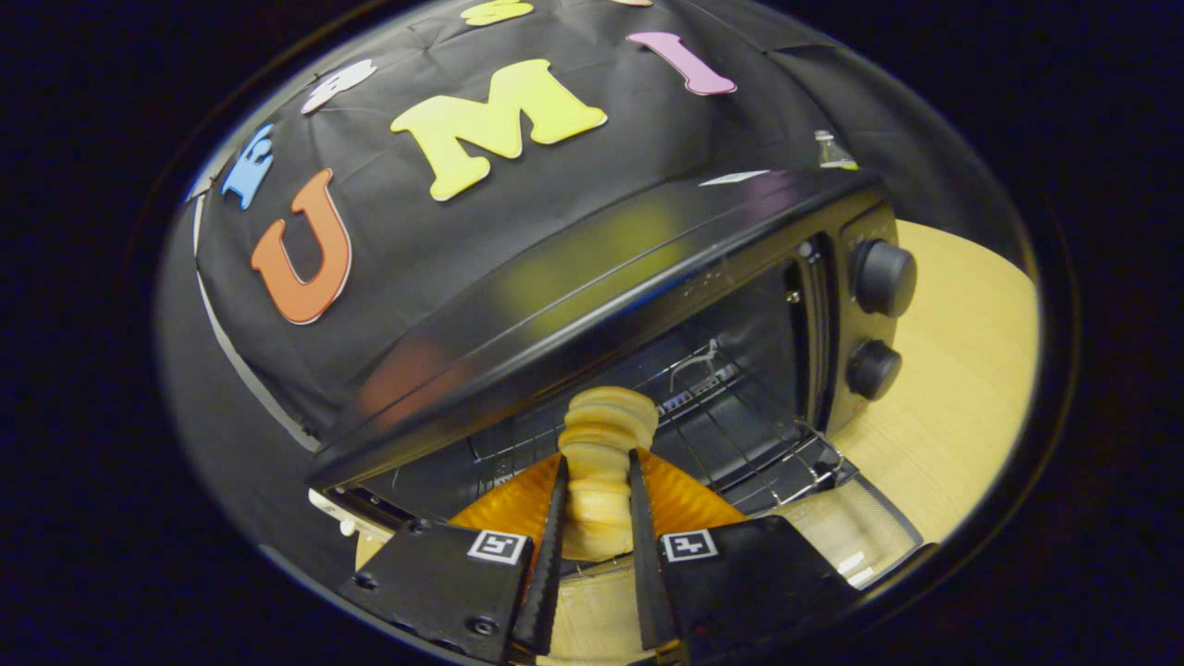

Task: Open the toaster oven, put the food inside, and close the toaster oven door.

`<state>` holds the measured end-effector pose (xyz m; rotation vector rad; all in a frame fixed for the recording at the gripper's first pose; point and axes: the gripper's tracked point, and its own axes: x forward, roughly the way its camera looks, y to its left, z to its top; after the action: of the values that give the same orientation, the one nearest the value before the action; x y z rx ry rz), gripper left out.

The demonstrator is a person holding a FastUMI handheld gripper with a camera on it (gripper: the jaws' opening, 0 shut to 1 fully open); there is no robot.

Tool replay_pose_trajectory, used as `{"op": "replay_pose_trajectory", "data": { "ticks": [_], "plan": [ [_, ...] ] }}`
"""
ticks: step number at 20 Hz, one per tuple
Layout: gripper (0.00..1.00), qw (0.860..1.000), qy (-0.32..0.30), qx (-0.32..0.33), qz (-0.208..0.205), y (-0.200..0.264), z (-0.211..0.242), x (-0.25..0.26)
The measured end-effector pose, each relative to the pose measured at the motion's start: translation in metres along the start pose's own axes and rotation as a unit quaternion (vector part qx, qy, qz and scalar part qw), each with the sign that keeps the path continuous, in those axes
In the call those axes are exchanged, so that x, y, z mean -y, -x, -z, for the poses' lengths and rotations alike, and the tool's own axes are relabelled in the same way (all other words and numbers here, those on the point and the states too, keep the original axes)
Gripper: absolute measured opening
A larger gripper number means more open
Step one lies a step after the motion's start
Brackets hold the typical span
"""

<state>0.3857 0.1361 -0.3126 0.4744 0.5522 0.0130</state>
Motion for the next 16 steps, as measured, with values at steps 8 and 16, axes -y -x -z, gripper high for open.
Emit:
{"op": "replay_pose_trajectory", "data": {
  "ticks": [8, 16],
  "plan": [
    [0.8, 0.999, -0.008, 0.026, -0.019, 0.001, 0.002, -0.016],
    [1.0, 0.999, 0.017, 0.007, -0.031, 0.087, 0.027, -0.015]
  ]
}}
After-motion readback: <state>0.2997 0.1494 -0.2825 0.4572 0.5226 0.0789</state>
